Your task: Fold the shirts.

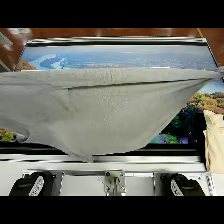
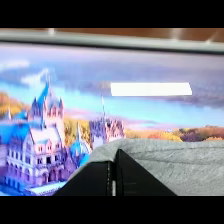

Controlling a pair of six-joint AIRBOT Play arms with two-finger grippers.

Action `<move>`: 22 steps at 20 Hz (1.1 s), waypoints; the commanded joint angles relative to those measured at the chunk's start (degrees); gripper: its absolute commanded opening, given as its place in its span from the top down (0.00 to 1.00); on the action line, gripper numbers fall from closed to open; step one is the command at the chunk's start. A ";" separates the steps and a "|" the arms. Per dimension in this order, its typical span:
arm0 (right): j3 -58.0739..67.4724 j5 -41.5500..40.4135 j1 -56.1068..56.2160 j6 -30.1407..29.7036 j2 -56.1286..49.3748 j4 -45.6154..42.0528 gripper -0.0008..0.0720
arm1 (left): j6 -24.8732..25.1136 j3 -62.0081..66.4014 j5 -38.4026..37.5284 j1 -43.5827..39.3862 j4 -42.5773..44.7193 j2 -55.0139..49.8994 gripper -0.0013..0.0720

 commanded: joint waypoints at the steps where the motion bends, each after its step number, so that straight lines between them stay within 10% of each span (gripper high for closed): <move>1: 0.00 -3.37 -0.02 0.42 -13.73 -0.26 0.91 | -0.90 -9.29 9.51 0.04 1.05 -6.75 0.94; 9: 0.00 -29.05 -0.02 3.52 -46.18 1.36 0.91 | 6.29 -11.89 35.89 -5.62 -6.19 -37.66 0.94; 16: 0.00 -28.76 0.00 3.85 -56.22 16.81 0.89 | 1.16 -11.80 32.44 -11.78 -6.21 -54.95 0.92; 17: 0.02 -29.40 0.00 3.58 -56.08 17.97 0.74 | -1.14 -11.78 31.58 -11.52 -6.21 -55.49 0.75; 18: 0.07 -28.83 -0.04 2.62 -55.52 18.84 0.15 | -3.67 -11.72 30.86 -11.06 -6.21 -55.47 0.42; 19: 0.07 -27.12 -0.26 -0.26 -54.62 18.82 0.04 | -7.02 -11.04 28.04 -10.12 -6.21 -55.23 0.00; 22: 0.07 -16.39 -2.99 -7.56 -50.05 12.72 0.04 | -1.03 -7.04 9.84 -4.81 -6.01 -54.38 0.00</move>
